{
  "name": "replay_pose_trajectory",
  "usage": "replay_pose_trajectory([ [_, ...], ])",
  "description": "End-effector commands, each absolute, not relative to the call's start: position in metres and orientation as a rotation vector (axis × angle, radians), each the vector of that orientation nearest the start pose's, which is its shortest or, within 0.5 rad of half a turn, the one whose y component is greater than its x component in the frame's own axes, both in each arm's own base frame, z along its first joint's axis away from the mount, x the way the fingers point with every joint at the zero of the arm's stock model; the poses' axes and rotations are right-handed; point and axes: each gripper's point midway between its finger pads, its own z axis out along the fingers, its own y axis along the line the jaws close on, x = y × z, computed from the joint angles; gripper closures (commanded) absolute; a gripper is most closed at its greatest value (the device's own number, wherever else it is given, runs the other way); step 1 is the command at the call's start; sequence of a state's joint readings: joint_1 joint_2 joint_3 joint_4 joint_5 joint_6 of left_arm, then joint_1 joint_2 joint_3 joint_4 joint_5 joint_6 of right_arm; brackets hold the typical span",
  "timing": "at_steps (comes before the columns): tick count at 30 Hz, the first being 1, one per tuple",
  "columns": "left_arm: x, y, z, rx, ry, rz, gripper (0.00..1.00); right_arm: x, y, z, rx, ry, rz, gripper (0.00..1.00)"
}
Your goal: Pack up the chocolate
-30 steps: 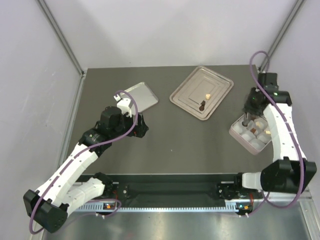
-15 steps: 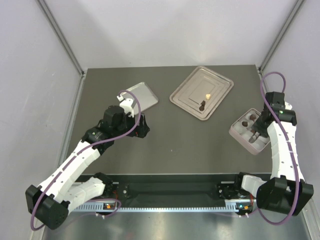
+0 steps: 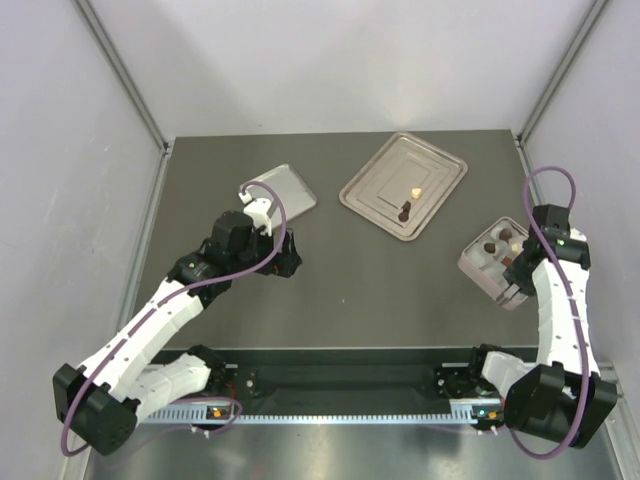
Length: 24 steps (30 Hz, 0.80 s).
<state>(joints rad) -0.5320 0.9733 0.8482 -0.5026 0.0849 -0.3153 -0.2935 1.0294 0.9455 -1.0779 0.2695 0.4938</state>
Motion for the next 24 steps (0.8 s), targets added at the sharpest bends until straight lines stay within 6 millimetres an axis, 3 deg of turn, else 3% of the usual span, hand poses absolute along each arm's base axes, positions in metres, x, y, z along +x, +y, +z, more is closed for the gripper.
replay_pose_trajectory([
  [1,0.246,-0.176,0.188,0.284,2.217,-0.555,0.05,0.19,-0.09,0.142,1.115,2.391,-0.295,0.73],
  [9,0.246,-0.177,0.187,0.287,2.219,-0.559,0.05,0.19,-0.093,0.152,1.13,2.364,-0.314,0.62],
  [17,0.245,-0.179,0.189,0.295,2.217,-0.572,0.05,0.189,-0.094,0.168,1.137,2.331,-0.317,0.59],
  [24,0.245,-0.177,0.192,0.287,2.205,-0.565,0.05,0.198,-0.095,0.207,1.073,2.286,-0.293,0.57],
])
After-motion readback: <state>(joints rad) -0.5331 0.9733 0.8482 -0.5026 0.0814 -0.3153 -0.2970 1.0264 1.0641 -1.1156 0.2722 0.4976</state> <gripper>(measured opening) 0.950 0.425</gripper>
